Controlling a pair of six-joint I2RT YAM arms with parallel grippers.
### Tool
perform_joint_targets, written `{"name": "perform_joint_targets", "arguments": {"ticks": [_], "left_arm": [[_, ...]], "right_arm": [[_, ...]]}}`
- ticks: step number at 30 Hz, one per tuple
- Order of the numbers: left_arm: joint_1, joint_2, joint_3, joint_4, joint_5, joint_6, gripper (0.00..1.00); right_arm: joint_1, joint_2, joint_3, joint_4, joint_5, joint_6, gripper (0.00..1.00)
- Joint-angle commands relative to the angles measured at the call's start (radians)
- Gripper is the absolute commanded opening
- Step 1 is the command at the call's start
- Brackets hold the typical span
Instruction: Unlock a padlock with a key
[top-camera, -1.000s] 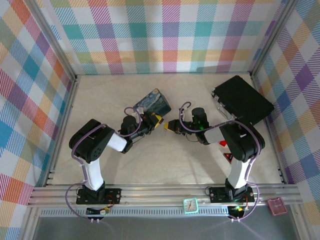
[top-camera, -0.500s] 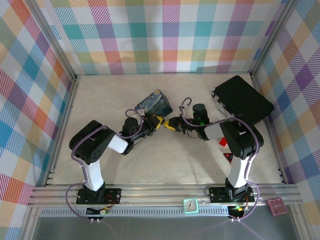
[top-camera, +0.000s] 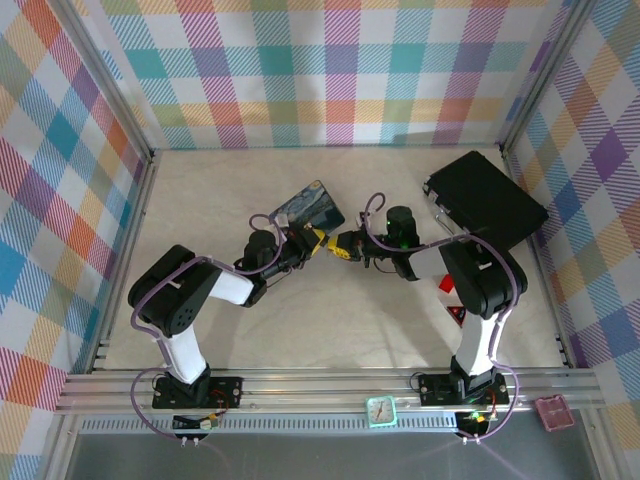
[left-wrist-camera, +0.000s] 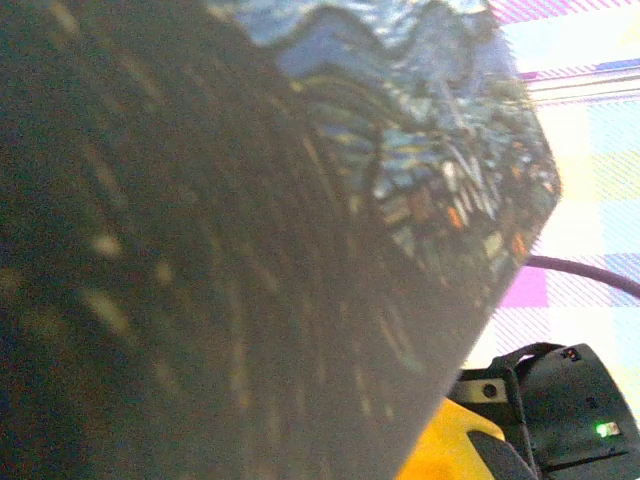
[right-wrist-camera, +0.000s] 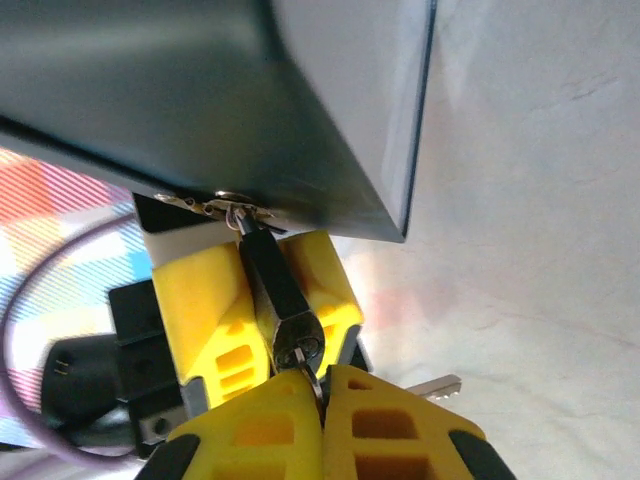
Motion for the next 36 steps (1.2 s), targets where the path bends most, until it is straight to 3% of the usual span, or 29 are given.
{"name": "perform_joint_targets", "arguments": {"ticks": [1, 3, 8, 17, 20, 27, 36], "left_arm": [[-0.053, 0.042, 0.005, 0.157, 0.157, 0.038, 0.0], [-0.052, 0.092, 0.015, 0.239, 0.157, 0.022, 0.0], [-0.052, 0.11, 0.028, 0.237, 0.149, 0.104, 0.0], [-0.041, 0.128, 0.047, 0.239, 0.15, 0.146, 0.0], [-0.032, 0.122, 0.047, 0.236, 0.143, 0.144, 0.0], [-0.016, 0.111, 0.044, 0.214, 0.103, 0.142, 0.0], [-0.012, 0.076, 0.038, 0.049, 0.044, 0.183, 0.0]], "right_arm": [[-0.003, 0.074, 0.009, 0.476, 0.105, 0.489, 0.0], [0.014, 0.083, 0.028, 0.503, 0.103, 0.675, 0.0], [0.081, 0.0, 0.085, 0.504, 0.177, 0.906, 0.0], [0.149, 0.055, 0.133, 0.502, 0.273, 1.017, 0.0], [0.145, 0.089, 0.131, 0.502, 0.27, 0.965, 0.0], [0.089, 0.18, 0.176, 0.444, 0.149, 0.631, 0.0], [0.056, 0.136, 0.056, 0.23, 0.15, 0.255, 0.24]]}}
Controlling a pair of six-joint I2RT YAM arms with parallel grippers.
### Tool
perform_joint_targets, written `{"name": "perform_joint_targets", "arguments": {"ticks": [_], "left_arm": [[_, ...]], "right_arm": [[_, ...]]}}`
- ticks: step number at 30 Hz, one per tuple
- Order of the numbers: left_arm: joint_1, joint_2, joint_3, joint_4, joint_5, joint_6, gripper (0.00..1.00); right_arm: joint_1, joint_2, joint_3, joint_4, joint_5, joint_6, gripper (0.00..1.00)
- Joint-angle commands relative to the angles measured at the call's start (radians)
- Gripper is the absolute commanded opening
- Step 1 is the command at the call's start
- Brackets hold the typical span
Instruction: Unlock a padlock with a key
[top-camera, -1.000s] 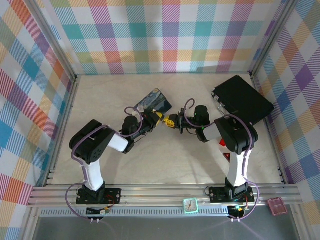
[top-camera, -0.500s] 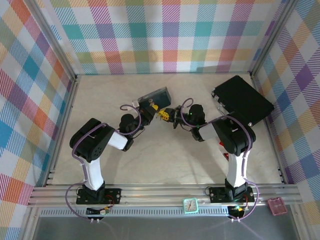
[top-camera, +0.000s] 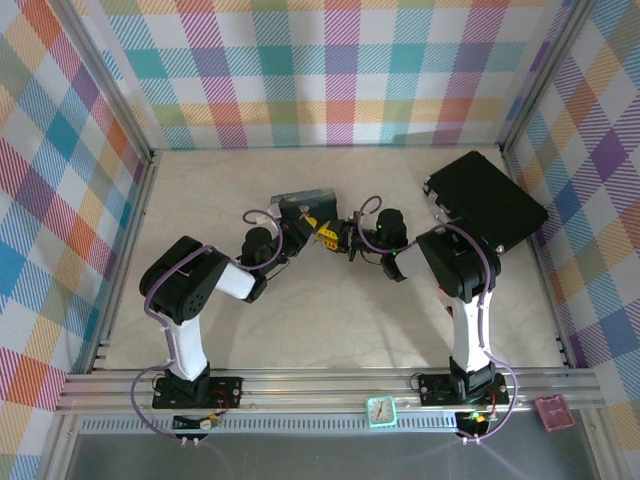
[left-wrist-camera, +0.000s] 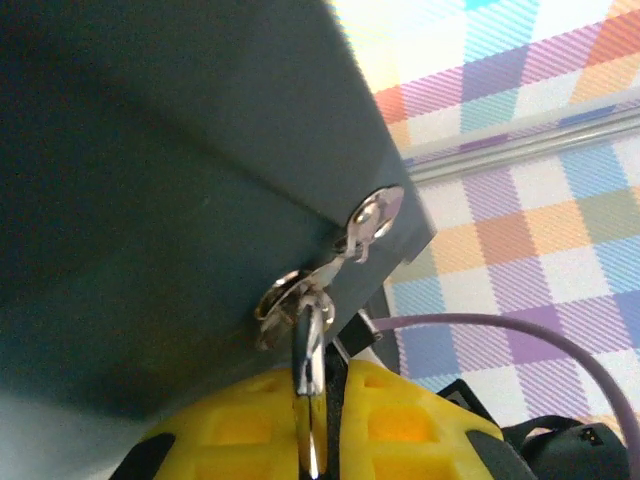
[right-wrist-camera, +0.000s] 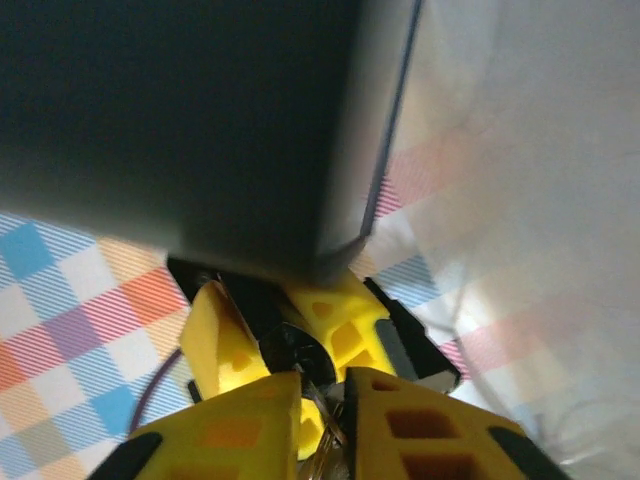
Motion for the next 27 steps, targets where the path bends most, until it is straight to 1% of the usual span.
{"name": "perform_joint_targets", "arguments": {"ticks": [1, 5, 10, 14, 16, 21, 23, 24, 27], "left_arm": [[-0.058, -0.035, -0.004, -0.093, 0.131, 0.064, 0.0], [-0.058, -0.075, 0.016, -0.216, 0.124, 0.089, 0.0], [-0.059, -0.125, 0.027, -0.352, 0.072, 0.142, 0.0], [-0.067, -0.152, 0.037, -0.462, 0.033, 0.182, 0.0], [-0.074, -0.162, 0.05, -0.536, 0.009, 0.209, 0.0], [-0.096, -0.165, 0.072, -0.655, -0.043, 0.255, 0.0], [-0.097, -0.164, 0.063, -0.667, -0.058, 0.253, 0.05], [-0.097, -0.169, 0.058, -0.673, -0.067, 0.251, 0.1], [-0.096, -0.191, 0.045, -0.709, -0.095, 0.249, 0.3]], "right_arm": [[-0.002, -0.056, -0.045, -0.074, 0.029, -0.218, 0.26], [-0.032, -0.126, -0.109, -0.215, 0.018, -0.387, 0.33], [-0.058, -0.245, -0.118, -0.558, 0.025, -0.626, 0.38], [-0.06, -0.34, -0.072, -0.906, 0.125, -0.848, 0.41], [-0.06, -0.38, -0.055, -1.019, 0.184, -0.93, 0.42], [-0.058, -0.445, -0.009, -1.202, 0.279, -1.07, 0.43], [-0.05, -0.468, 0.005, -1.245, 0.303, -1.114, 0.43], [-0.04, -0.479, 0.015, -1.277, 0.323, -1.138, 0.43], [0.005, -0.51, 0.06, -1.397, 0.428, -1.215, 0.43]]}}
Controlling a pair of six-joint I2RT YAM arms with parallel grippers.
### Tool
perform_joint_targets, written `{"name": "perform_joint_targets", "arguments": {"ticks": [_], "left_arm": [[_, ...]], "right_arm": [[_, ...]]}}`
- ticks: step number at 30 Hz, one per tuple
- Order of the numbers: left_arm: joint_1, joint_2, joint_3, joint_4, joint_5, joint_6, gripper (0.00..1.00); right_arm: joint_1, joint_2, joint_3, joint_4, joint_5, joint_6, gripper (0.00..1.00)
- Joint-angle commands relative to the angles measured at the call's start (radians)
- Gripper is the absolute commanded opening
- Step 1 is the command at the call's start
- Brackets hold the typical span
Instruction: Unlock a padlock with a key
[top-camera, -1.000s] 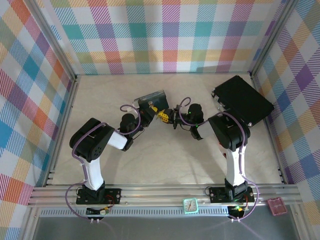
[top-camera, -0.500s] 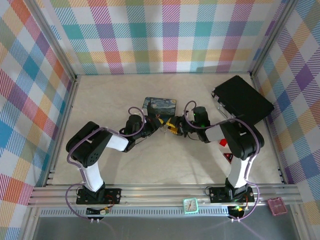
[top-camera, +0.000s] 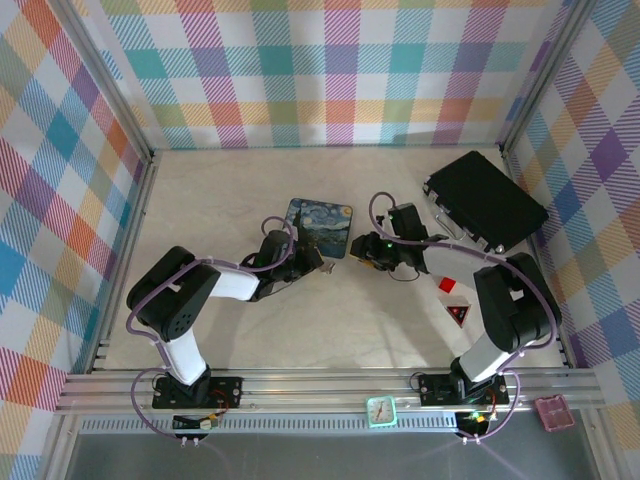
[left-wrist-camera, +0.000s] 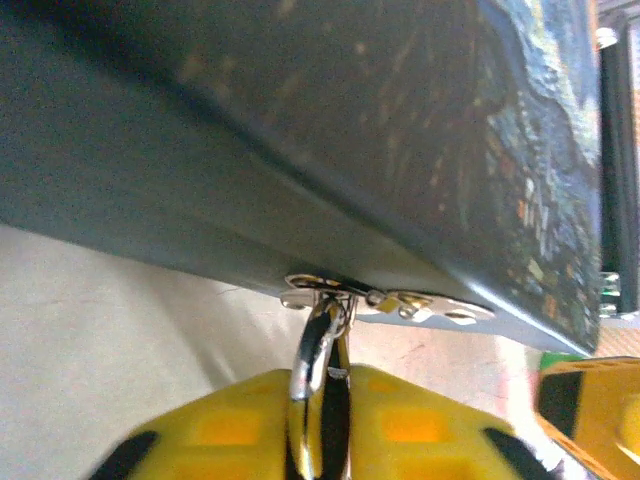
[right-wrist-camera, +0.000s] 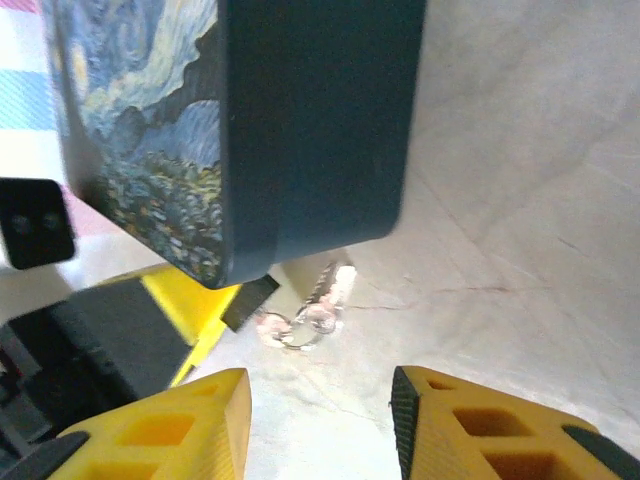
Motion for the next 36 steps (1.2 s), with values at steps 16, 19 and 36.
{"name": "perform_joint_targets", "arguments": {"ticks": [16, 19, 36], "left_arm": [[0.169, -0.378, -0.057, -0.362, -0.116, 0.03, 0.71], [0.253, -0.427, -0.052, -0.418, -0.094, 0.049, 0.71], [0.366, -0.549, -0.112, -0.445, -0.069, 0.045, 0.72]], "right_arm": [[0.335, 0.028, 0.227, -0.3, 0.434, -0.384, 0.45], [0.415, 0.126, 0.316, -0.34, 0.539, -0.475, 0.45], [0.536, 0.524, 0.667, -0.533, 1.057, -0.678, 0.52]]}}
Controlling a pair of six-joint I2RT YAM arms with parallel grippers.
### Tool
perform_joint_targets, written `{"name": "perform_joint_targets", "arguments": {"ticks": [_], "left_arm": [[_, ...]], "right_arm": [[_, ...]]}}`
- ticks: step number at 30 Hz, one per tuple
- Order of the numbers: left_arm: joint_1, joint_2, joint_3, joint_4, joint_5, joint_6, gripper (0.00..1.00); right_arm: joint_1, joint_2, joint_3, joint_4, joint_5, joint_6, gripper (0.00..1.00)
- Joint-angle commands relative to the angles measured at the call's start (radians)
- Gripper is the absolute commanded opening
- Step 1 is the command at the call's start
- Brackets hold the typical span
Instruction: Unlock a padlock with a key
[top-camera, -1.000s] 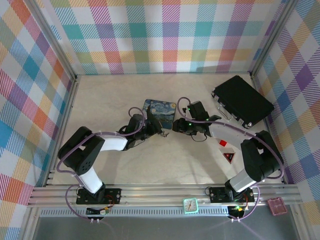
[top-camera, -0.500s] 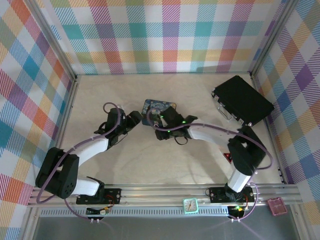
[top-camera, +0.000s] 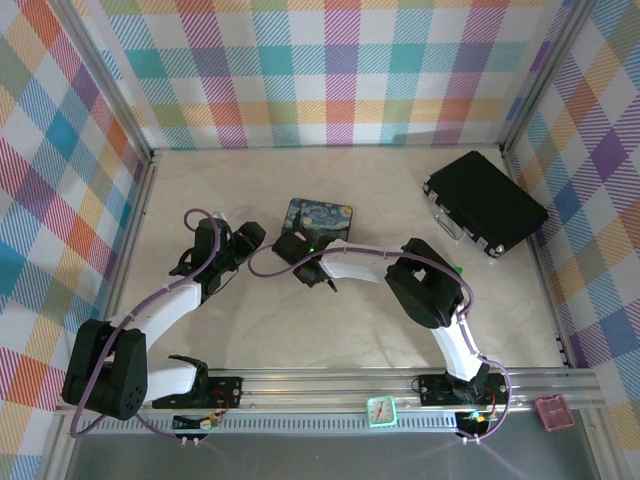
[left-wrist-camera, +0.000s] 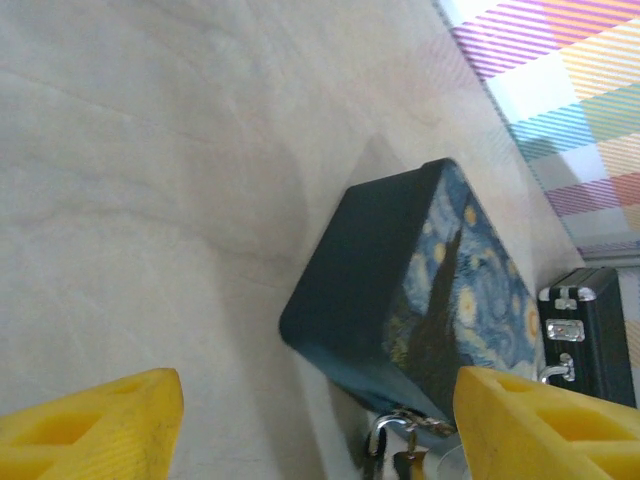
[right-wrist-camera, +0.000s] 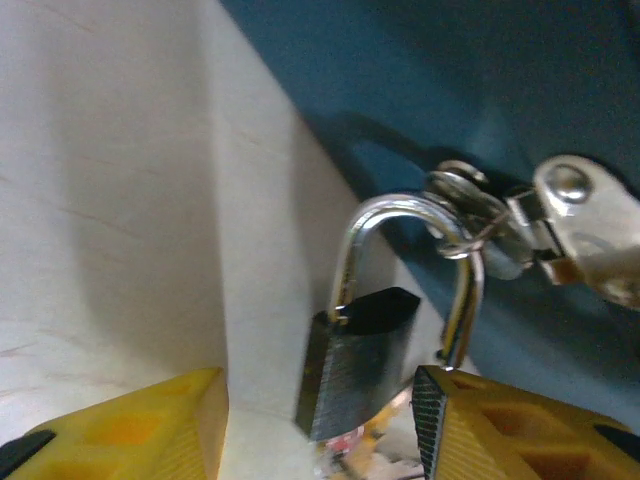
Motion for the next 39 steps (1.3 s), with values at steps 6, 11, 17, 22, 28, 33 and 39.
{"name": "perform_joint_targets", "arguments": {"ticks": [6, 11, 17, 22, 28, 33, 39], "left_arm": [[0.021, -0.022, -0.015, -0.004, 0.016, 0.019, 0.72], [0.044, -0.01, 0.003, -0.003, 0.011, 0.027, 0.72], [0.099, 0.003, 0.021, 0.023, 0.024, 0.03, 0.72], [0.12, 0.062, 0.069, 0.078, 0.078, 0.06, 0.72], [0.118, 0.167, 0.129, 0.176, 0.157, 0.096, 0.72], [0.099, 0.26, 0.159, 0.237, 0.213, 0.11, 0.71], [0.056, 0.348, 0.178, 0.308, 0.249, 0.106, 0.71]], "right_arm": [[-0.001, 0.039, 0.007, 0.038, 0.12, -0.049, 0.37], [-0.003, 0.041, -0.025, 0.088, 0.11, -0.054, 0.35], [-0.024, 0.023, -0.085, 0.153, 0.008, -0.04, 0.21], [-0.054, -0.021, -0.135, 0.196, -0.104, -0.069, 0.0], [-0.091, -0.11, -0.234, 0.283, -0.25, -0.203, 0.0], [-0.157, -0.184, -0.283, 0.321, -0.45, -0.258, 0.0], [-0.203, -0.201, -0.27, 0.313, -0.558, -0.328, 0.0]]}}
